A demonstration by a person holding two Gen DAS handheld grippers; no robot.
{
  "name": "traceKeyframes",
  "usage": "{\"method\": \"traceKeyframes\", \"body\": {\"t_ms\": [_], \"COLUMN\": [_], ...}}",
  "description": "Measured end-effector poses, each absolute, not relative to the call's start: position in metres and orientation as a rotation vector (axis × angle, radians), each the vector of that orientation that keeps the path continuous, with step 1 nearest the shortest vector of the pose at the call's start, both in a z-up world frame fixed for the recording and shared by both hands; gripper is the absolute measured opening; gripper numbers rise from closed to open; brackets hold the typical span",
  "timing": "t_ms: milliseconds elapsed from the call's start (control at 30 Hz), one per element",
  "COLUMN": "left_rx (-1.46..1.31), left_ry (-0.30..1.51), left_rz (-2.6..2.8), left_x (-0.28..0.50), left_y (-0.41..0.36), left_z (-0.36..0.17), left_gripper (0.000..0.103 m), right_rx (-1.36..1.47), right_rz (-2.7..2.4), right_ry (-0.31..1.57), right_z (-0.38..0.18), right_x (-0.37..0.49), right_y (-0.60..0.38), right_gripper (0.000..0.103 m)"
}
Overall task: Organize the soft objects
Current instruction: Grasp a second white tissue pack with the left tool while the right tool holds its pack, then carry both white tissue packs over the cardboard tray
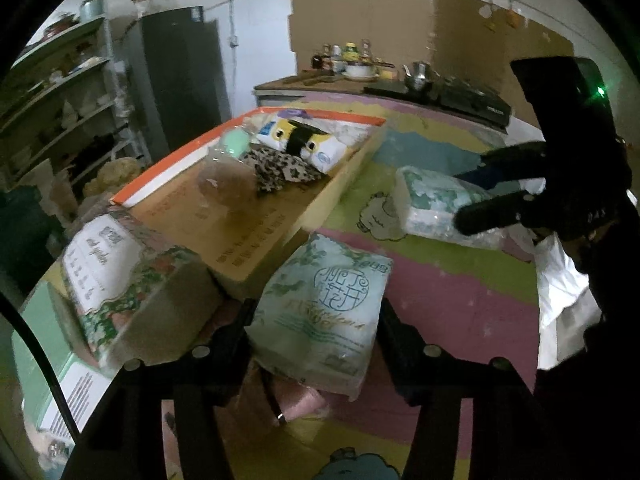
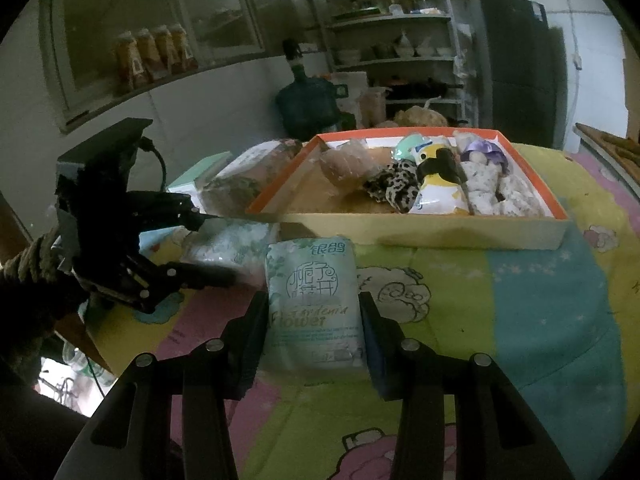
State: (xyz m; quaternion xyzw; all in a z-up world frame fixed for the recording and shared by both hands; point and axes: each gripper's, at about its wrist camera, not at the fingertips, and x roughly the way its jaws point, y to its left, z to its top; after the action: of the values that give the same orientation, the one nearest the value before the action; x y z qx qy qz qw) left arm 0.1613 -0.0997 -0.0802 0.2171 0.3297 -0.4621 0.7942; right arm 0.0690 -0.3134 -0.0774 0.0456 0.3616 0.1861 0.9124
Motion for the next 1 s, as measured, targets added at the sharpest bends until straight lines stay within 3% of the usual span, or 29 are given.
{"method": "traceKeyframes", "body": {"t_ms": [467, 1000], "left_rx": [0.378, 0.163], "left_ry": [0.631, 0.664], "left_rz": [-0.779, -0.619], "left_x": [0.129, 0.132], "left_y": [-0.105, -0.134], "left_z": [-0.043, -0.027], "left_gripper": [0.057, 0.057], "right_rx": [0.075, 0.043], "right_rz": [0.391, 0.354], "right_ry": [0.699, 0.642], "right_z": [-0.059, -0.036], "right_x": [0.057, 0.063], "right_y": [-0.310, -0.336], "right_gripper": [0.045, 0.045]}}
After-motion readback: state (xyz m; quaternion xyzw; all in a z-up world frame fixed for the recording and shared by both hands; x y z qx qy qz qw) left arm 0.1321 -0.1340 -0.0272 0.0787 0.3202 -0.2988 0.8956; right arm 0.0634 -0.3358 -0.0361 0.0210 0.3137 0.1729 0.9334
